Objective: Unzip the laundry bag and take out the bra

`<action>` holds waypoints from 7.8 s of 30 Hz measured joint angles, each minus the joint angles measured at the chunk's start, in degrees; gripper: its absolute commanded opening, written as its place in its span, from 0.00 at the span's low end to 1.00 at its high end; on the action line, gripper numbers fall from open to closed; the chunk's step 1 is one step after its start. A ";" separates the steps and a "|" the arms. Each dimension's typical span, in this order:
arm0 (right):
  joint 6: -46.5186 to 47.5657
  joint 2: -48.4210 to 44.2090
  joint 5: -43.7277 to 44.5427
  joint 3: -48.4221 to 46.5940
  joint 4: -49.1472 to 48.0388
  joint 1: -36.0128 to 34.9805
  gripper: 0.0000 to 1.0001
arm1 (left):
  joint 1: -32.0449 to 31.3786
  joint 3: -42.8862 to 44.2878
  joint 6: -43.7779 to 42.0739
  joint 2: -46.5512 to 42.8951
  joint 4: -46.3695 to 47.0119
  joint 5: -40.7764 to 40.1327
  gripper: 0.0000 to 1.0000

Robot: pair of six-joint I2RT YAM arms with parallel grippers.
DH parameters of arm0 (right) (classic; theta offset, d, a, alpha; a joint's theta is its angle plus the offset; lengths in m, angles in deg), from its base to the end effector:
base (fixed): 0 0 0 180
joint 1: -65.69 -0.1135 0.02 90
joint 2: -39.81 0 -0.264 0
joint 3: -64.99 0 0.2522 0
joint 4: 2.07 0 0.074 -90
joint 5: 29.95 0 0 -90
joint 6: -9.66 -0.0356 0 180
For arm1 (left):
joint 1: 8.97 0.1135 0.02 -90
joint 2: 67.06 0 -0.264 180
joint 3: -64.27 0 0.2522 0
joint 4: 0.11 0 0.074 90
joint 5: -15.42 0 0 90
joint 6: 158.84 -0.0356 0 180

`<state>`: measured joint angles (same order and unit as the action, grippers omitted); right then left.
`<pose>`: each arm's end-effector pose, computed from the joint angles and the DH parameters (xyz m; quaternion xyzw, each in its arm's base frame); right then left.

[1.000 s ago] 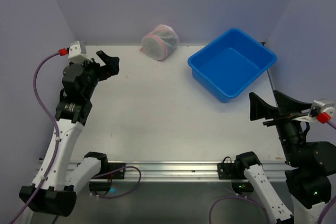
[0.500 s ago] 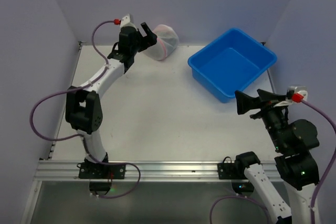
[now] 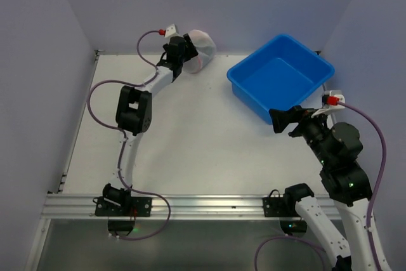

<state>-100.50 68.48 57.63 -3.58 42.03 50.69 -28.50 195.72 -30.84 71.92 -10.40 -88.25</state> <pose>0.0876 0.0250 0.3939 0.0186 0.7323 0.2203 0.6441 0.5425 -0.1835 0.2205 -0.1980 0.7807 -0.1971 0.5590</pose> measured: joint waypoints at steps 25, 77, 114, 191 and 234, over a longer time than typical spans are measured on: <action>-3.58 3.65 -10.78 2.67 -1.79 -0.04 0.99 | -12.87 -36.83 -36.20 -46.99 -19.43 -20.28 0.00; -5.16 57.40 -1.51 -9.05 -13.44 -17.11 0.76 | -26.47 -80.70 20.06 -68.17 -16.31 4.57 0.93; -14.29 41.29 -8.09 5.86 -10.71 -24.09 0.73 | -12.37 -66.60 5.53 -63.98 -17.46 6.43 1.00; -11.19 56.59 -5.84 6.56 -21.66 -22.80 0.46 | -12.74 -78.66 7.96 -70.51 -20.59 22.95 0.89; -10.23 23.98 -3.58 6.93 -13.49 -26.36 0.47 | -20.96 -74.62 25.99 -66.62 -14.78 11.41 0.00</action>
<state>-110.73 92.45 54.05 3.35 28.55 24.33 -49.46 121.10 -4.85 5.30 -25.18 -76.84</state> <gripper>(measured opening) 0.489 0.057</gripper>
